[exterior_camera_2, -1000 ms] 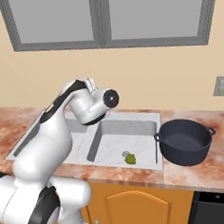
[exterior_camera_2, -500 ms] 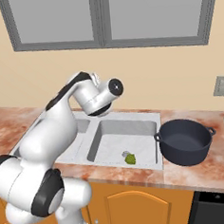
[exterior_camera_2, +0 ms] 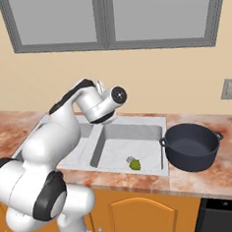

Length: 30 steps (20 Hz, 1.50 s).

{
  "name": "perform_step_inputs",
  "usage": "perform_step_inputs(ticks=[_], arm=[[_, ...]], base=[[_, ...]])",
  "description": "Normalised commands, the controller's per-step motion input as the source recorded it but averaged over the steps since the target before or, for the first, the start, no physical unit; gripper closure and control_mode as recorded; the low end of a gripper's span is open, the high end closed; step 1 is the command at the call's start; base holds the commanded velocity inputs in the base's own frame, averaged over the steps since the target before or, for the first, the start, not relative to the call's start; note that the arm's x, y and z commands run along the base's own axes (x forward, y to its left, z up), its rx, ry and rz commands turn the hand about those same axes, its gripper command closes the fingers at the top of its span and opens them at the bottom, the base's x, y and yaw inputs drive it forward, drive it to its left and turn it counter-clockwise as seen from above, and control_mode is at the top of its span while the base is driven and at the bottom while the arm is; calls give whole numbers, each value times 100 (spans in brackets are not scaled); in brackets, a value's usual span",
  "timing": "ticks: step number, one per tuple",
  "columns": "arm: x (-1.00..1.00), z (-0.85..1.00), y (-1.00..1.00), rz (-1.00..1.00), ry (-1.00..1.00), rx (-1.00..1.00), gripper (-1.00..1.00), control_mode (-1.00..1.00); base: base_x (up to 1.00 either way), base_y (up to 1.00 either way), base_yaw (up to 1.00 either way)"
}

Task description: Dump the broccoli from the pot into the sink. Then turn on the water and wash the broccoli. Then turn off the water and put the broccoli back in the pot.

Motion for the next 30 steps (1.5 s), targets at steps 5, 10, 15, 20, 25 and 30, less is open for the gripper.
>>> perform_step_inputs(ticks=[5,10,15,20,25,30], arm=[[33,-18,13,-1,3,0,-100,-100],[47,-5,3,0,3,3,-100,-100],[38,-4,0,0,0,5,-100,-100],[23,-9,5,0,0,1,-100,-100],[17,-12,11,0,0,0,-100,-100],[19,-15,2,0,0,0,-100,-100]], base=[[0,0,0],[0,0,0],[0,0,0],[0,0,0],[0,0,0],[0,0,0]])
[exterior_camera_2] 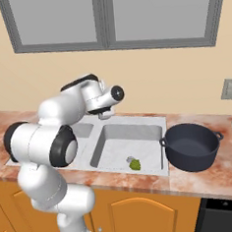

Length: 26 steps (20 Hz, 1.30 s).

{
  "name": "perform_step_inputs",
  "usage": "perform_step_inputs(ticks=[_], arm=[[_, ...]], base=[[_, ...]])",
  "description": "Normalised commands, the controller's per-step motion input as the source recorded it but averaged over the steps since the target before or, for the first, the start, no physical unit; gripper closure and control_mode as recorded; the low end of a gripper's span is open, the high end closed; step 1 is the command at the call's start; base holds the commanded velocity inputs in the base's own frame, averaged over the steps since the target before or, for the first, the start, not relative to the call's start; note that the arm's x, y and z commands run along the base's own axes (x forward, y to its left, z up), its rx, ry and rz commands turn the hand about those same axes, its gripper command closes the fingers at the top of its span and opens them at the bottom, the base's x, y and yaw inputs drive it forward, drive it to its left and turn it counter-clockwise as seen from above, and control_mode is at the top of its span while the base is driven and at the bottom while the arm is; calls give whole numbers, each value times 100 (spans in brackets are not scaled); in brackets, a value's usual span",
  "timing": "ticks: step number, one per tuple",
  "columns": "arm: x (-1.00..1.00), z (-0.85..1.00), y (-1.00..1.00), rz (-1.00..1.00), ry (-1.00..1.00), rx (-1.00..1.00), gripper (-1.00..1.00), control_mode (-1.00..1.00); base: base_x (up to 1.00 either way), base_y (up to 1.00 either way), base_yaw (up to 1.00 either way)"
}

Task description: Dump the broccoli from the pot into the sink. Then turn on the water and wash the broccoli. Then turn off the water and put the broccoli back in the pot.

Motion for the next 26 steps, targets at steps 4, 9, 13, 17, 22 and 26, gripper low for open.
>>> perform_step_inputs(ticks=[4,9,13,17,22,26], arm=[[21,-17,0,0,0,0,-100,-100],[18,-13,3,0,0,0,-100,-100],[17,-2,12,0,0,0,-100,-100],[20,-5,12,0,0,0,-100,-100],[26,-8,0,0,0,0,-100,-100],[28,-15,0,0,0,0,-100,-100]], base=[[0,0,0],[0,0,0],[0,0,0],[0,0,0],[0,0,0],[0,0,0]])
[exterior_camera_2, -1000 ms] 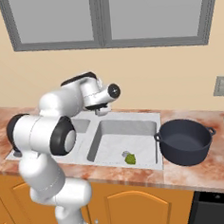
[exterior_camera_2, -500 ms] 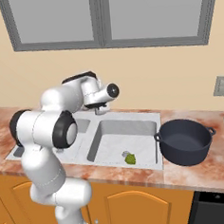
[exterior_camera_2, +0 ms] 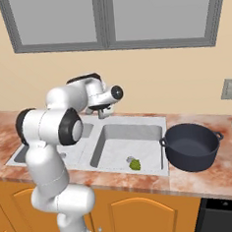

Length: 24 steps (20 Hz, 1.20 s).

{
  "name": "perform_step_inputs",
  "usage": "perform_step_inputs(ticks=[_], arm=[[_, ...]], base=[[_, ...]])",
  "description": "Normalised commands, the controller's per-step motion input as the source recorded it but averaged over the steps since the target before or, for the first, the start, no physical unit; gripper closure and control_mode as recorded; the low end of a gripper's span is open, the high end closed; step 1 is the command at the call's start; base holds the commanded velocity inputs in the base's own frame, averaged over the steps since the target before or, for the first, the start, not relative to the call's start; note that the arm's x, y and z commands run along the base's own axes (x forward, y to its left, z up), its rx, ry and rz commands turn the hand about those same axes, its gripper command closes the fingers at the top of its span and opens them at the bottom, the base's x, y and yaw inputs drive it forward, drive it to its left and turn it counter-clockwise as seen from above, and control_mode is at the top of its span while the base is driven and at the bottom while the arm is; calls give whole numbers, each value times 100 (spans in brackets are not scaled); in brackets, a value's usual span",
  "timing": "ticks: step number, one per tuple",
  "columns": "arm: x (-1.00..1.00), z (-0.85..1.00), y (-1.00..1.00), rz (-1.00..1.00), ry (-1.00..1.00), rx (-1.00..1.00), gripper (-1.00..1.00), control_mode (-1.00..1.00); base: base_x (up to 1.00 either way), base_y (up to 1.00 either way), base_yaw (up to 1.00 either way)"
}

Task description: Dump the broccoli from the pot into the sink. Then turn on the water and wash the broccoli. Then turn off the water and put the broccoli back in the pot.

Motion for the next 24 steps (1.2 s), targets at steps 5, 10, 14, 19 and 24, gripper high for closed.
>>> perform_step_inputs(ticks=[5,10,14,19,24], arm=[[25,-21,0,0,0,0,-100,-100],[22,-15,0,0,0,0,-100,-100],[23,-12,0,0,0,0,-100,-100],[25,-13,0,0,0,0,-100,-100],[25,-16,0,0,0,0,-100,-100]], base=[[0,0,0],[0,0,0],[0,0,0],[0,0,0],[0,0,0]])
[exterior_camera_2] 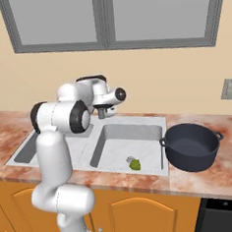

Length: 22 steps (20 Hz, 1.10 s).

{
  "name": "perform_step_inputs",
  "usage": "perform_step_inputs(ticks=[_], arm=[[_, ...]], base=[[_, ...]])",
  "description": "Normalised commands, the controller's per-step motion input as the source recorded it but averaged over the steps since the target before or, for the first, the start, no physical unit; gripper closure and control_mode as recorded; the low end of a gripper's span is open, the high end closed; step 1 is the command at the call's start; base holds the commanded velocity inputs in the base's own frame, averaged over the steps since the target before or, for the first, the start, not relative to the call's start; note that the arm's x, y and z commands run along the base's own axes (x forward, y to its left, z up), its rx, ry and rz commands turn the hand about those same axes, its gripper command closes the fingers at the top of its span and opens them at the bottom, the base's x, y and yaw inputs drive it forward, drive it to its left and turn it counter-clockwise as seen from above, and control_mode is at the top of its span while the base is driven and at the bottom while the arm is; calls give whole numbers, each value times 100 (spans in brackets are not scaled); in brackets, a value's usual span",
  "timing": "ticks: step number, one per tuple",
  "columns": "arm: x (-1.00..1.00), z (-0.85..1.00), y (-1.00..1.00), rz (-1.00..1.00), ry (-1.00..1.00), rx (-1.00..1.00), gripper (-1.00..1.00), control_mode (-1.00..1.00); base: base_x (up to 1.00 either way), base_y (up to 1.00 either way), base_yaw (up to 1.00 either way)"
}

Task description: Dump the broccoli from the pot into the sink. Then turn on the water and wash the broccoli. Then turn off the water and put the broccoli back in the pot.

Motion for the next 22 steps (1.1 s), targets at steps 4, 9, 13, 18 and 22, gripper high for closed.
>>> perform_step_inputs(ticks=[4,9,13,18,22], arm=[[26,-15,0,0,0,0,-100,-100],[27,-13,0,0,0,0,-100,-100],[26,-14,0,0,0,0,-100,-100],[27,-14,2,0,0,0,-100,-100],[30,-15,5,0,0,0,-100,-100]], base=[[0,0,0],[0,0,0],[0,0,0],[0,0,0],[0,0,0]])
